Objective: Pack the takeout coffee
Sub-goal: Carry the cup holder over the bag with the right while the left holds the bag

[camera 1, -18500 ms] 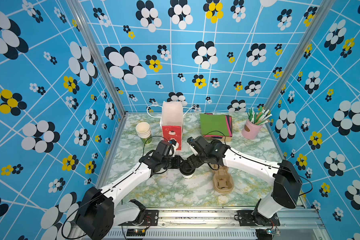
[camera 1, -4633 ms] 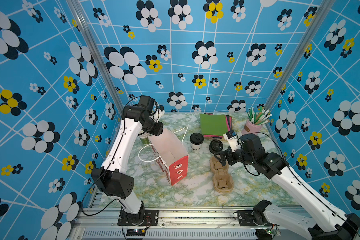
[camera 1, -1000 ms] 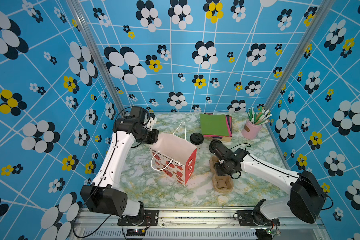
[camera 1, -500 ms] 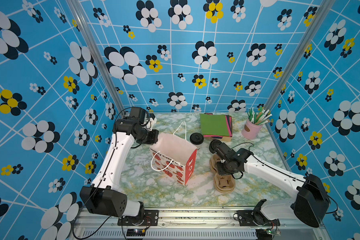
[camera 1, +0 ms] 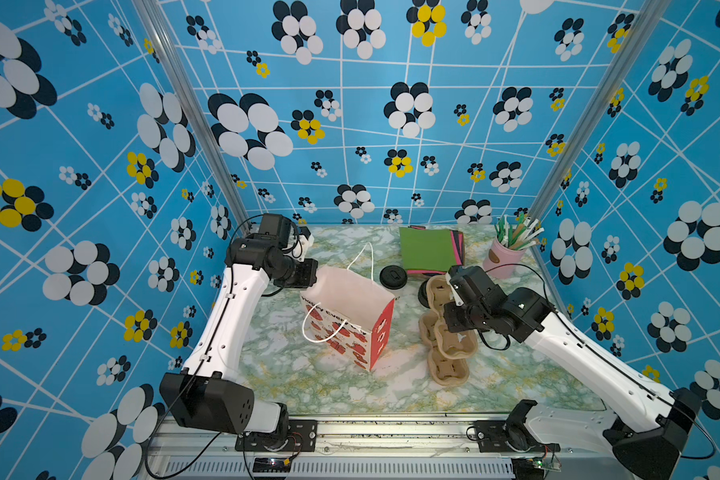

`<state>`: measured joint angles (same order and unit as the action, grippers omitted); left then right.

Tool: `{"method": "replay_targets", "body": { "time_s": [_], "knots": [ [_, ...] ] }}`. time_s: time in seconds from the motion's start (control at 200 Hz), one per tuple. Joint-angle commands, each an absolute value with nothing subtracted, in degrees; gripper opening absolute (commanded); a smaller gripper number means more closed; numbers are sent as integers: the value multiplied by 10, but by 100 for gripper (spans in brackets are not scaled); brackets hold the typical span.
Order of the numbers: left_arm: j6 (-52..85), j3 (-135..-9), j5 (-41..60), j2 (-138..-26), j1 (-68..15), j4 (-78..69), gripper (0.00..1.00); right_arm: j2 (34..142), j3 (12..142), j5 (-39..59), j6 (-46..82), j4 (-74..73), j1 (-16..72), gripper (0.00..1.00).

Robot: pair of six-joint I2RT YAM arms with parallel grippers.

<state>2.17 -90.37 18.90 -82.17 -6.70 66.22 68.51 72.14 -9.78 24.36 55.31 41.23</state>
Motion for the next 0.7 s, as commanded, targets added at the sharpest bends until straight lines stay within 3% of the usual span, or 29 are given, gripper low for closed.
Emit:
{"method": "replay_targets", "body": {
  "time_s": [0.0, 0.335, 0.695],
  "knots": [
    [25, -893, 204, -811, -63, 671, 0, 677, 788, -70, 202, 562, 415, 22],
    [29, -885, 220, -805, -63, 664, 0, 745, 968, 19, 153, 479, 432, 19],
    [33, -881, 230, -805, -63, 656, 0, 897, 1128, 19, 118, 459, 523, 19]
  ]
}}
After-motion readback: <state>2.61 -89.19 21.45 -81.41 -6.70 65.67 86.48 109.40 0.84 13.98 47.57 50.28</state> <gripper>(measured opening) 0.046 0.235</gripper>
